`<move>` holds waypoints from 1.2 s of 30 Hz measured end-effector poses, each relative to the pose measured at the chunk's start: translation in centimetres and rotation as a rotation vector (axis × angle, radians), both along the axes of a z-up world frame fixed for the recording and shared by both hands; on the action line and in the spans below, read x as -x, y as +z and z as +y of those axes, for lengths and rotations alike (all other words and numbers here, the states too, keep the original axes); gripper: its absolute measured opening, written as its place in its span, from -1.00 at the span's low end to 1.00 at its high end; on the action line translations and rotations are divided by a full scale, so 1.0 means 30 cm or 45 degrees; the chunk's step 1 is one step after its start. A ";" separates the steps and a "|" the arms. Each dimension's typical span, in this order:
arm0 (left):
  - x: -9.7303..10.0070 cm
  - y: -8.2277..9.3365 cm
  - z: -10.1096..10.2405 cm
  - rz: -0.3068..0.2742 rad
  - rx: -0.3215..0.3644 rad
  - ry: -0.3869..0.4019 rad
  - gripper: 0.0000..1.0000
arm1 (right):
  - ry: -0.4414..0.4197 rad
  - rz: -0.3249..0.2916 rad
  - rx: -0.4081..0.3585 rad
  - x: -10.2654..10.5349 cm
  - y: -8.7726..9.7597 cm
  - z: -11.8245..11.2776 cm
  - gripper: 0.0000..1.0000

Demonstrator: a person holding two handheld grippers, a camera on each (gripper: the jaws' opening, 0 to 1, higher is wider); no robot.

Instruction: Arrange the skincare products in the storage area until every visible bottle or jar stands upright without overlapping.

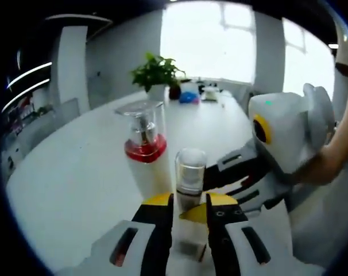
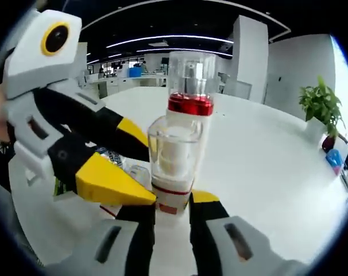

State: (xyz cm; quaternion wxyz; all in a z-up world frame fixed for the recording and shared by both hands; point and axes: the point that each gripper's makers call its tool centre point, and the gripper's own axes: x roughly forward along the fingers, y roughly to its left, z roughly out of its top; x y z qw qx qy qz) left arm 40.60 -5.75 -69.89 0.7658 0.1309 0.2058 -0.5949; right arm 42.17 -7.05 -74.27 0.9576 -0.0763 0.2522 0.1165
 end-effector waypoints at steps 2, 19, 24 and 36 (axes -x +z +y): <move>-0.001 0.009 0.006 0.002 0.011 0.013 -0.62 | -0.005 0.000 -0.016 0.000 0.001 0.000 -0.56; -0.008 0.027 0.110 -0.002 0.011 0.107 -0.62 | -0.046 0.017 -0.039 -0.007 -0.004 0.014 -0.54; -0.009 0.030 0.125 -0.001 0.013 0.123 -0.61 | -0.065 0.024 -0.043 -0.008 -0.004 0.009 -0.45; 0.006 0.087 0.162 -0.012 0.045 0.188 -0.44 | -0.052 -0.003 -0.018 0.022 0.047 -0.009 -0.25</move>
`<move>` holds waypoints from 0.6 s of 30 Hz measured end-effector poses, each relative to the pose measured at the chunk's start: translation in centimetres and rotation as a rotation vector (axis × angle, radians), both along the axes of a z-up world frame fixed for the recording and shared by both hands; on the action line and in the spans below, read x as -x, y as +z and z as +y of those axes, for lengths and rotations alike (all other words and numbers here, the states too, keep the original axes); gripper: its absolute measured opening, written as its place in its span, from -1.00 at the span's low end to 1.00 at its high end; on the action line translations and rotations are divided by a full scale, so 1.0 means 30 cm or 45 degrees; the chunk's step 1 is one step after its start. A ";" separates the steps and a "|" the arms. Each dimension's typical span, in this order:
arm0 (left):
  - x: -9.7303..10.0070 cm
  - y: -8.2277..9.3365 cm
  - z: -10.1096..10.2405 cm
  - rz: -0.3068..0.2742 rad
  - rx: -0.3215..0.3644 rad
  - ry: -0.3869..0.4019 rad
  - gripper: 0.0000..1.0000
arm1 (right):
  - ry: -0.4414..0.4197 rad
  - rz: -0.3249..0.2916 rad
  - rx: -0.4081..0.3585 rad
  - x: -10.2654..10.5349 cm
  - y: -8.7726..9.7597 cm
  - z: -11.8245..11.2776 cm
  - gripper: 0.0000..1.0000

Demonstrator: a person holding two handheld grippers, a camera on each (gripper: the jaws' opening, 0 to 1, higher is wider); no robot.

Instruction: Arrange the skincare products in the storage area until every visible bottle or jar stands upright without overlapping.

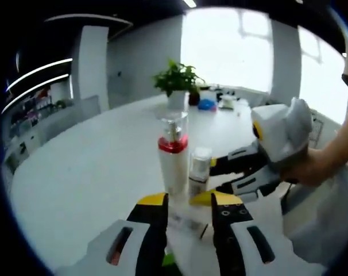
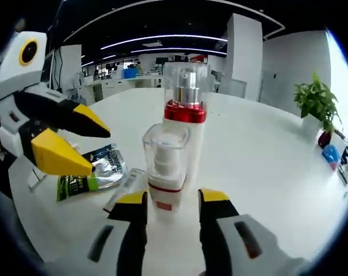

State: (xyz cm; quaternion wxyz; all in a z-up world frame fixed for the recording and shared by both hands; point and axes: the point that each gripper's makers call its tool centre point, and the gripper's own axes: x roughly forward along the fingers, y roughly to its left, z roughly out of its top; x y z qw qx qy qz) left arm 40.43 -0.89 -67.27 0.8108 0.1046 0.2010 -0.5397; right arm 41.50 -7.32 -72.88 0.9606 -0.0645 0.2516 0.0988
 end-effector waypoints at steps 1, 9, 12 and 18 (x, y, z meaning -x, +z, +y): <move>0.002 0.006 0.004 -0.002 0.005 0.006 -0.43 | 0.001 -0.007 -0.001 0.002 0.008 0.000 -0.22; 0.050 0.060 0.068 0.003 0.038 0.091 -0.23 | 0.029 -0.049 0.028 0.046 0.068 -0.011 -0.04; 0.069 0.068 0.104 0.013 0.056 0.136 -0.14 | 0.040 -0.062 0.021 0.066 0.093 -0.020 0.06; 0.109 0.076 0.197 0.067 0.110 0.252 0.01 | 0.066 -0.102 -0.004 0.104 0.158 -0.022 0.20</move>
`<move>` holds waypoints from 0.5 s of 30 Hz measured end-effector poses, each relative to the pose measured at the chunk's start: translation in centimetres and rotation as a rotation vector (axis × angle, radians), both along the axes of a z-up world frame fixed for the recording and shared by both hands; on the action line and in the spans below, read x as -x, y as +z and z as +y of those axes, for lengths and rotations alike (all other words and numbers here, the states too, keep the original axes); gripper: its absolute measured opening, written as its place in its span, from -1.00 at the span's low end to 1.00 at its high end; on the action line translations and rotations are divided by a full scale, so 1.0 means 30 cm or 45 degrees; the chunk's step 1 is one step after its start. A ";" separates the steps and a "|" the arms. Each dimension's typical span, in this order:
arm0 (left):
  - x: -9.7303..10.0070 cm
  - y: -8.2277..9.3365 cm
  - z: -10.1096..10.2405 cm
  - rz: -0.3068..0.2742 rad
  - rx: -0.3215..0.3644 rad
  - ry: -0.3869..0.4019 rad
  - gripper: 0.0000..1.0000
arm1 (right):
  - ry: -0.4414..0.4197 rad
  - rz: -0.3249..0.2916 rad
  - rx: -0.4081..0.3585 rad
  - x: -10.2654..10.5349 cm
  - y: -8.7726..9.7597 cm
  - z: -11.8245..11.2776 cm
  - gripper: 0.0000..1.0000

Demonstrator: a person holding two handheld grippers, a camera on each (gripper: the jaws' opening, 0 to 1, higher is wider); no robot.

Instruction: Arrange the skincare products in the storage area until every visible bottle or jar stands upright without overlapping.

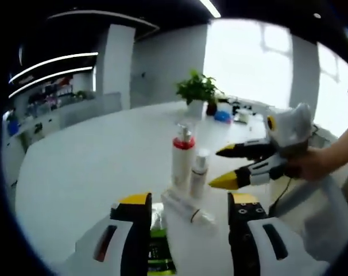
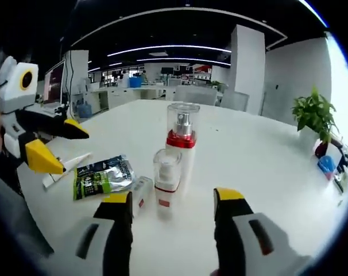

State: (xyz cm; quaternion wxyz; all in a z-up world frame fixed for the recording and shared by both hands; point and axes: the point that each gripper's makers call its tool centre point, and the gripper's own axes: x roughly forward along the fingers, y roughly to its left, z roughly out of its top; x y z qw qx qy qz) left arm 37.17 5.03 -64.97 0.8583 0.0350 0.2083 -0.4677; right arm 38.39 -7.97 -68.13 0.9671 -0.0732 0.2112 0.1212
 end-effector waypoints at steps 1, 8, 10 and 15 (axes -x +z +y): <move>0.005 -0.002 0.015 0.008 -0.001 0.014 0.03 | 0.020 -0.009 -0.002 0.010 0.012 0.005 0.23; 0.047 -0.004 0.129 0.049 -0.002 0.132 0.31 | 0.077 -0.023 -0.032 0.073 0.051 0.021 0.43; 0.060 -0.004 0.153 0.058 0.003 0.158 0.35 | 0.085 -0.018 -0.037 0.085 0.057 0.023 0.49; 0.108 -0.017 0.202 0.081 -0.006 0.199 0.46 | 0.106 -0.014 -0.062 0.117 0.076 0.031 0.59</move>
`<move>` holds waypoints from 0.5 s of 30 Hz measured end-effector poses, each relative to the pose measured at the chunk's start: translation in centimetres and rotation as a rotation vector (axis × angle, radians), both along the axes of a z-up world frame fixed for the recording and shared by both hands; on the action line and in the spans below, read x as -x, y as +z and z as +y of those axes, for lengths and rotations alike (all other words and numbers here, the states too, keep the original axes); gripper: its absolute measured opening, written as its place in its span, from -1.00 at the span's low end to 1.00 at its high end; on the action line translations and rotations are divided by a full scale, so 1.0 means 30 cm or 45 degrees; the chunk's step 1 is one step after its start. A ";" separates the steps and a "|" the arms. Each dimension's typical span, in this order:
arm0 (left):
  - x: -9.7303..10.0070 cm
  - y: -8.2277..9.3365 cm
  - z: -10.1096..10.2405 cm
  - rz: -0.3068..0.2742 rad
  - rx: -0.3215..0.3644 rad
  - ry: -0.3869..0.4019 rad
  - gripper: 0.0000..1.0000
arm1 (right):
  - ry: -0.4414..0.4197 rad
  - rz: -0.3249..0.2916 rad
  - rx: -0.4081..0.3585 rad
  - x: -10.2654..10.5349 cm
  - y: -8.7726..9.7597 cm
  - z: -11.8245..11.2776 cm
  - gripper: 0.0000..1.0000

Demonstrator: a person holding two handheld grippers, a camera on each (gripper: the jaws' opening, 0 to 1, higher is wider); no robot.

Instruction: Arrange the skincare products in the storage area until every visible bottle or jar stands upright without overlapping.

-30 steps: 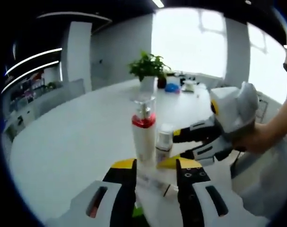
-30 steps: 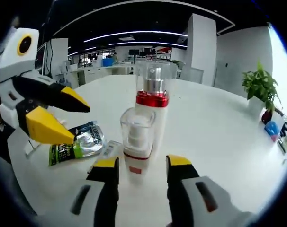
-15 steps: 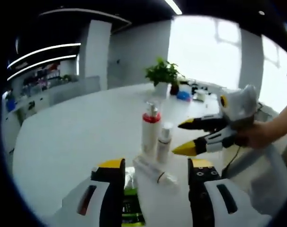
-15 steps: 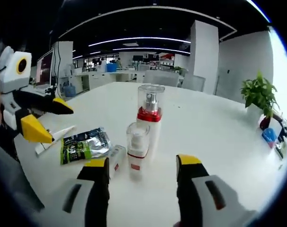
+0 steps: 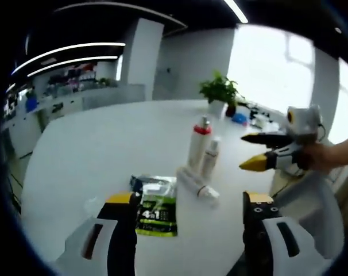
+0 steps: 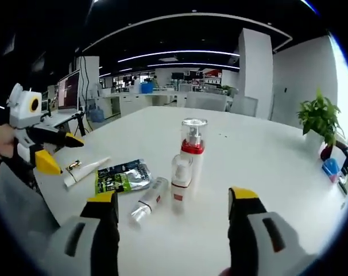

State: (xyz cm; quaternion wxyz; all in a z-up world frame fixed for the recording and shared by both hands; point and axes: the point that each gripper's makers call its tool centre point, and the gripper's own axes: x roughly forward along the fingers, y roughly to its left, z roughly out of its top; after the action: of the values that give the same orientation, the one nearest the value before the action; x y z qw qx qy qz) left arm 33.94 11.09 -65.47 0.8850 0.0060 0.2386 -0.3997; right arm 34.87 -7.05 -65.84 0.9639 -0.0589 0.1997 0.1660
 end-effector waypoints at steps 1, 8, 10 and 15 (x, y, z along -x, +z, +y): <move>0.013 -0.003 0.010 0.007 -0.003 0.006 0.48 | 0.003 -0.001 -0.008 0.007 0.004 0.001 0.61; 0.072 -0.002 0.068 0.019 -0.008 0.051 0.59 | 0.021 -0.003 -0.024 0.050 0.024 -0.003 0.72; 0.087 0.002 0.087 0.022 -0.005 0.065 0.62 | 0.011 0.000 -0.036 0.062 0.027 -0.012 0.74; 0.126 -0.001 0.123 0.054 -0.014 0.090 0.74 | -0.015 0.012 -0.069 0.082 0.028 -0.036 0.79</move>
State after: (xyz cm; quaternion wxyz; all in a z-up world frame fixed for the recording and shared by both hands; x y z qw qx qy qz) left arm 30.17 14.77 -65.49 0.8933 -0.0060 0.2595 -0.3669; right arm 32.41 -8.13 -65.00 0.9652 -0.0307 0.1998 0.1661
